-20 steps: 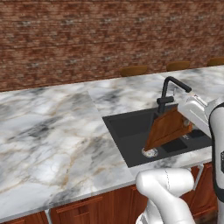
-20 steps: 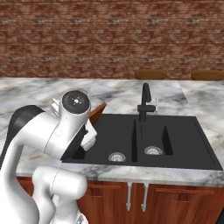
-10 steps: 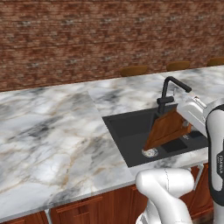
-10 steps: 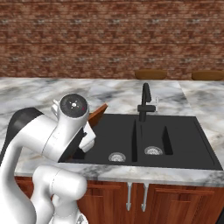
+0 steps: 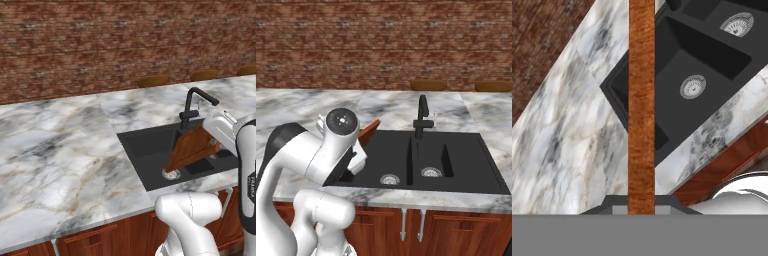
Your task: Move the cutting board and knife to the sink. Then move spray from the cabinet to the counter.
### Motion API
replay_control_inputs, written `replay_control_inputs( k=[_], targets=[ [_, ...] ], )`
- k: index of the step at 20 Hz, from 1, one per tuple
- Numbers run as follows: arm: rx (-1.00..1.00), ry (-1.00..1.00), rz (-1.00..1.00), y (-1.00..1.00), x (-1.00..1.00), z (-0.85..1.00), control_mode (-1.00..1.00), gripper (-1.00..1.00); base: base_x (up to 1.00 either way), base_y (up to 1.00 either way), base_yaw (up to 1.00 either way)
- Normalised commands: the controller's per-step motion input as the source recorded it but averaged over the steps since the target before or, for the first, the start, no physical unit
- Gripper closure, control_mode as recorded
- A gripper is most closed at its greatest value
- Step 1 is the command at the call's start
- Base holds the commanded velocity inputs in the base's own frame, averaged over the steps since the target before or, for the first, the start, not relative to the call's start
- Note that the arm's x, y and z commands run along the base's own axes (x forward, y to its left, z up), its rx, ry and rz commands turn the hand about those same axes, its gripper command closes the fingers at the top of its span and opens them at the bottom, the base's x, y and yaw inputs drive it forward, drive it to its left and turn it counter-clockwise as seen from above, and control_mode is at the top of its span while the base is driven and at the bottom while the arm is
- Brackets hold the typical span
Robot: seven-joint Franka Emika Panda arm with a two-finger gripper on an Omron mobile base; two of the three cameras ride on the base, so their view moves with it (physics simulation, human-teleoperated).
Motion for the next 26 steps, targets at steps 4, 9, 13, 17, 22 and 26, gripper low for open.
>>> replay_control_inputs(
  k=[4,9,13,17,22,26],
  targets=[
    [0.0,0.0,-0.01,-0.12,0.0,0.0,-1.0,1.0,0.0,0.0,0.0],
    [0.0,0.0,-0.02,-0.14,0.01,0.0,-1.0,1.0,0.0,0.0,0.0],
    [0.0,0.0,-0.01,-0.17,0.03,0.0,-1.0,1.0,0.0,0.0,0.0],
    [0.0,0.0,-0.03,-0.02,0.18,-0.01,-1.0,1.0,0.0,0.0,0.0],
    [0.0,0.0,-0.04,-0.23,0.19,-0.08,-1.0,1.0,0.0,0.0,0.0],
    [0.0,0.0,-0.07,-0.21,0.32,-0.19,-1.0,1.0,0.0,0.0,0.0]
  ],
)
